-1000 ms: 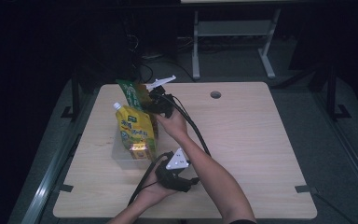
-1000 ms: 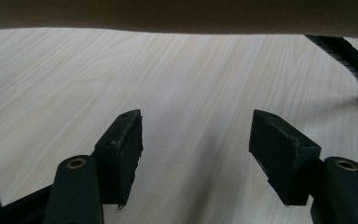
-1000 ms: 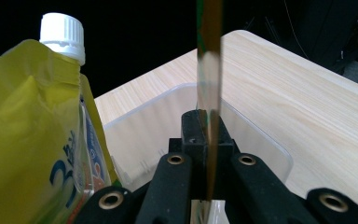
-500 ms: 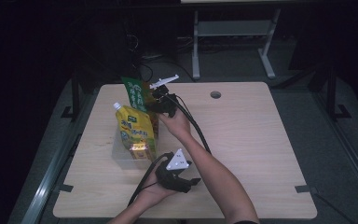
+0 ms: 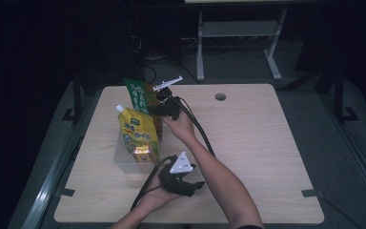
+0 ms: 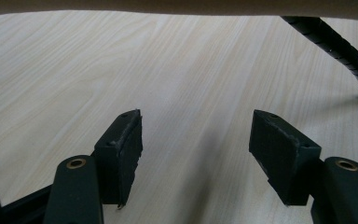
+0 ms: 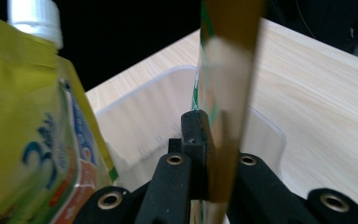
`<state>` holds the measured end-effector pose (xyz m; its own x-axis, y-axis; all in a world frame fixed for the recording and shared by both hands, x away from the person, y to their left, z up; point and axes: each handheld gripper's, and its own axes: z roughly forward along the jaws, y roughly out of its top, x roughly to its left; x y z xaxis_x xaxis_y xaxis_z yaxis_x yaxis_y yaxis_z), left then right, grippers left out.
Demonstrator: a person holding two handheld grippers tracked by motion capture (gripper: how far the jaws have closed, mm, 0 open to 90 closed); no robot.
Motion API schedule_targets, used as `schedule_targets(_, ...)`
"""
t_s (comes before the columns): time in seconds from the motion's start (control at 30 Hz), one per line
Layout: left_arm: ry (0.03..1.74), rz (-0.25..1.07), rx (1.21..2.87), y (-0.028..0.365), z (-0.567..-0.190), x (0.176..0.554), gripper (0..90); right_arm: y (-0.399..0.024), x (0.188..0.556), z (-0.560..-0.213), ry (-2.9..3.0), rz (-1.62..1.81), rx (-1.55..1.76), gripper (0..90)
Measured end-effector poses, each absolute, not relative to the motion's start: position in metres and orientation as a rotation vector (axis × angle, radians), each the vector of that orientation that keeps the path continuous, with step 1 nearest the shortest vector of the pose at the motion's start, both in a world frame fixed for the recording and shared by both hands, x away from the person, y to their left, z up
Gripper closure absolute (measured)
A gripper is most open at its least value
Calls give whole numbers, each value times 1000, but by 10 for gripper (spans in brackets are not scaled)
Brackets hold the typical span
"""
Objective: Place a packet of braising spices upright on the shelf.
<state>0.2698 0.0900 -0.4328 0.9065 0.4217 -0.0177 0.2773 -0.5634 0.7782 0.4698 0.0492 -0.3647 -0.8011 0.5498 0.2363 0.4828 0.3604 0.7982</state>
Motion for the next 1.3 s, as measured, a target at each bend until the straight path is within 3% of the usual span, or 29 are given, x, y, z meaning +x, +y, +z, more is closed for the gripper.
schedule_targets(0.6,497,219,2204,91,-433,271,342,50,473,-371,2548,1476,916,870)
schedule_targets(0.7,501,220,2205,91,-433,271,341,48,472,-369,2546,1440,936,742)
schedule_targets(0.87,497,223,2214,91,-433,272,338,37,469,-362,2539,1463,943,646)
schedule_targets(1.3,502,226,2220,91,-433,272,312,-3,458,-350,2517,1423,979,547)
